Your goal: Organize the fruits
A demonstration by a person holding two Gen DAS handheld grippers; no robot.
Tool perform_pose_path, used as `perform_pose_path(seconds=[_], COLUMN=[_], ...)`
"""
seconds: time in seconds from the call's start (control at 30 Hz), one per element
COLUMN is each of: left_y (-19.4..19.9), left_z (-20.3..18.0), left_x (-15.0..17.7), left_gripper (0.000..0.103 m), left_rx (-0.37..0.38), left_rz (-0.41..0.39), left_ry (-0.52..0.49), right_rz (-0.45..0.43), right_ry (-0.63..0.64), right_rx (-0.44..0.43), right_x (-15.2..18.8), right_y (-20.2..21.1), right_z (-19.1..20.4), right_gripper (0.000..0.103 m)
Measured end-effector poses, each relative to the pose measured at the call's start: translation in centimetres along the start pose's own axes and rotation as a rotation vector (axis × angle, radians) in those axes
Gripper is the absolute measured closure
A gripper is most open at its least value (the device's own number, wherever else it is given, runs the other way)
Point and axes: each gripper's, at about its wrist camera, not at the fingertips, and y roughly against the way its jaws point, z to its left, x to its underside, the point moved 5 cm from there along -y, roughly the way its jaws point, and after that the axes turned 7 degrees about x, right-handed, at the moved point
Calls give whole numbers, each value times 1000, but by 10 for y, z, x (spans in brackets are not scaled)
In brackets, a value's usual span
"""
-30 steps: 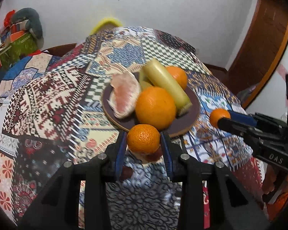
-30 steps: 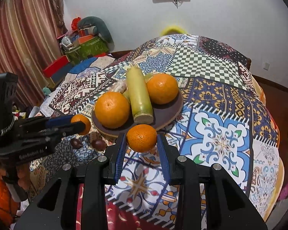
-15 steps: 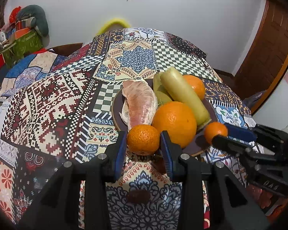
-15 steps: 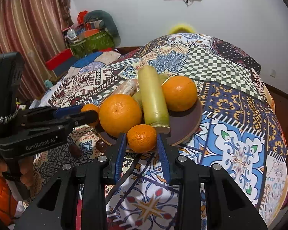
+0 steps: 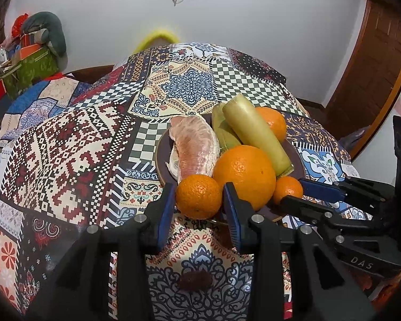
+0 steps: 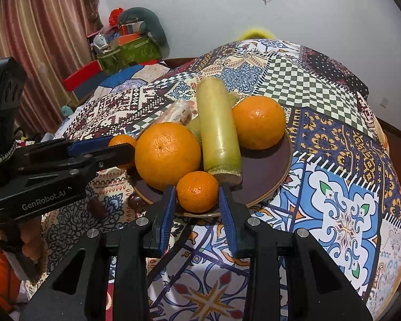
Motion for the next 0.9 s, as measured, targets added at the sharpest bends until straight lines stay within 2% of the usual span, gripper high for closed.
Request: perform_pose_path(seconds=[0.13,0.23,0.3,0.6,0.9], left_y=[1,3,6,36,59], left_z=[-2,-6,-8,-9,-2], left_x=[0,0,0,2,23], left_gripper=[65,59,58,58,58], left_rx=[-6,5,4,-4,-35], left_rz=[14,20,16,-7,19], left_ry=[-17,-24,-24,-14,-2], right_rz=[12,14,5,-29,-53], right_ry=[4,-2,-5,-2,7], right_rx=[9,8,13,27,46], right_x=[0,0,0,-2,5], right_y=[0,3,7,33,56], right_z=[1,1,1,5,14], right_gripper=[72,65,62,61,61])
